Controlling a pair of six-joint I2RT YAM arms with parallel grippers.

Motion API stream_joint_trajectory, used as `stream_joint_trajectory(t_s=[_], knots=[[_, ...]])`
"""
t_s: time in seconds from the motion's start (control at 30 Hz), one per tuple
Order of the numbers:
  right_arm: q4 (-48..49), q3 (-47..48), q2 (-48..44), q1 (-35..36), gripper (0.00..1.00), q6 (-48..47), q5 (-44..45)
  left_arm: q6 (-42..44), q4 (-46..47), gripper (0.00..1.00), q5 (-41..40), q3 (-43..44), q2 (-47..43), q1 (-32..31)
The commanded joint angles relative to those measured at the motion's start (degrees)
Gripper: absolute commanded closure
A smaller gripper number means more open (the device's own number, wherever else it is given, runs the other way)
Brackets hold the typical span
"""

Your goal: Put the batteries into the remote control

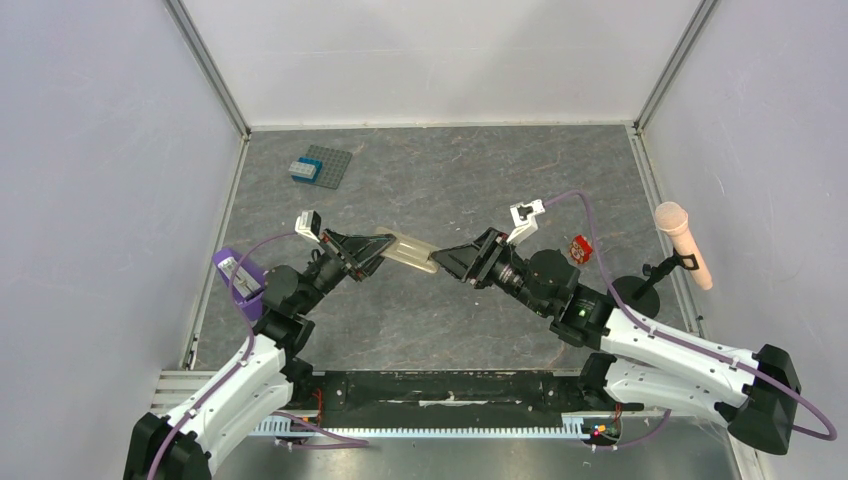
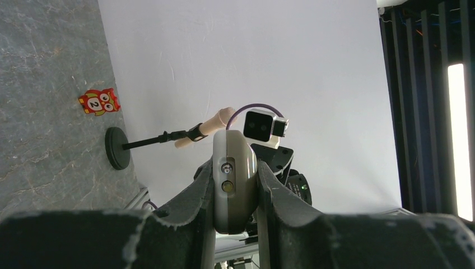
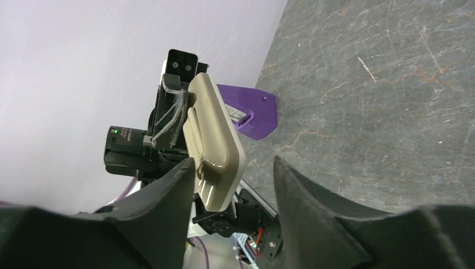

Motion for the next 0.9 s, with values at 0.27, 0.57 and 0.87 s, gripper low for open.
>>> stream_joint_trajectory(t_s=[0.27,0.57,0.87], knots=[[1.9,1.8,0.5,-0.1,0.23,-2.2,-2.9,7.6,-4.2,0.98,1.9,4.2,-1.9,-0.2],[2.6,4.0,5.9,-0.1,0.23,-3.7,-6.1,14.1,-5.9,0.98,6.7,6.3,-0.8,-0.2],[3.5,4.4,7.7,-0.1,0.22,-3.7,-6.1,16.7,-6.3,0.98,9.6,6.8,0.0,-0.2]])
